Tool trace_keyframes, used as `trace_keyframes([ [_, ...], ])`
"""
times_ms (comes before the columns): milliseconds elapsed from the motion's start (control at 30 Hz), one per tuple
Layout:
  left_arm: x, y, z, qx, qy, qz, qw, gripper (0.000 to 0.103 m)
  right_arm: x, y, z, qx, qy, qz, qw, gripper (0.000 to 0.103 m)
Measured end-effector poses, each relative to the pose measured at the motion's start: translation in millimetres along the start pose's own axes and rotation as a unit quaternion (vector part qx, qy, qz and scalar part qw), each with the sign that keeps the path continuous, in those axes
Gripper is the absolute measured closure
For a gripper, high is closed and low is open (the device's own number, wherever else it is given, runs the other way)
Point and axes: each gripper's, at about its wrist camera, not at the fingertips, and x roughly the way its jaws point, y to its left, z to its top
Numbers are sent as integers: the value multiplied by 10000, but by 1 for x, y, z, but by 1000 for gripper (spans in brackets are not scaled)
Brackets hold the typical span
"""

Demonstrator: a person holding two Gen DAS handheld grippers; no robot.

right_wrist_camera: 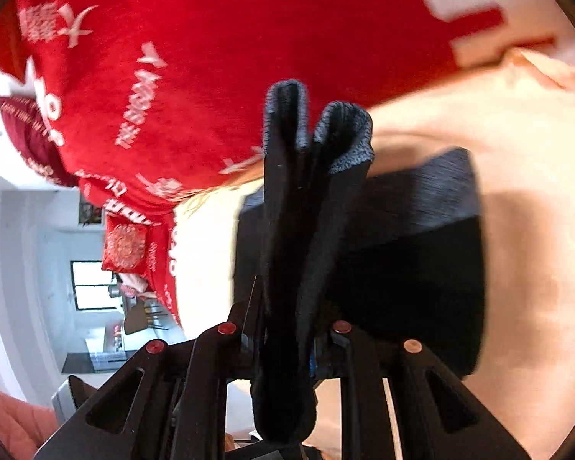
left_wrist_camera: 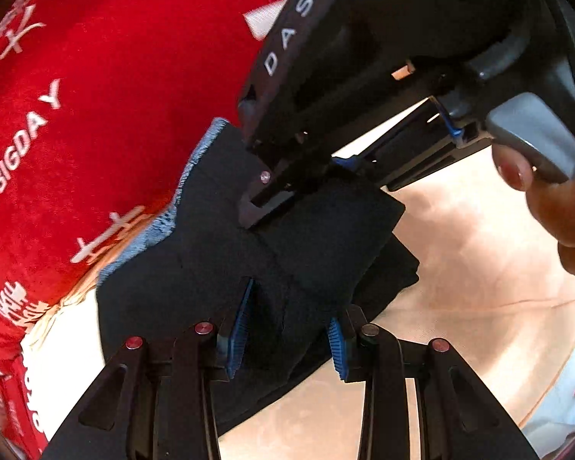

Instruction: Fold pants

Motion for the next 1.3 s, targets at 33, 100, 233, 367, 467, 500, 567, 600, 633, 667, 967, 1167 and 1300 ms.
trace_keyframes([
  [33,6,-4,0,30,55,-16,10000,67,1,-12,-1,36,10,-72,10000,85],
  [100,13,-8,-5,89,115,-1,9999,67,1,-25,-3,93,23,-168,9998,85],
  [233,18,-11,-13,218,148,41,9996,66,6,-54,-14,276,58,-279,9992,85],
  [367,4,-3,-27,74,94,-186,9998,38,12,-54,-23,241,17,-355,9991,84],
  [467,-15,10,-40,28,36,-206,9998,38,5,-51,-29,195,-59,-536,9984,83],
  [500,-22,18,-44,-59,26,-204,9998,38,3,-50,-31,161,-64,-604,9980,83],
  [567,-30,40,-50,-390,44,-236,9990,37,3,-41,-34,139,-84,-730,9972,83],
  [600,-34,56,-54,-654,60,-198,9976,37,2,-41,-36,163,-82,-749,9970,82],
  [633,-34,68,-56,-820,85,-139,9965,37,1,-40,-37,190,-74,-758,9969,82],
  [667,-34,82,-59,-1004,130,-18,9949,37,-1,-41,-40,229,-69,-756,9969,82],
  [967,5,185,-81,-2436,859,285,9656,37,-33,-33,-55,250,-438,-1657,9849,80],
  [1167,26,182,-85,-2623,1081,-136,9588,37,-45,-3,-70,154,-655,-1474,9868,80],
  [1300,37,176,-89,-2744,1175,-123,9543,10,-15,17,-76,-148,-365,-1550,9871,80],
])
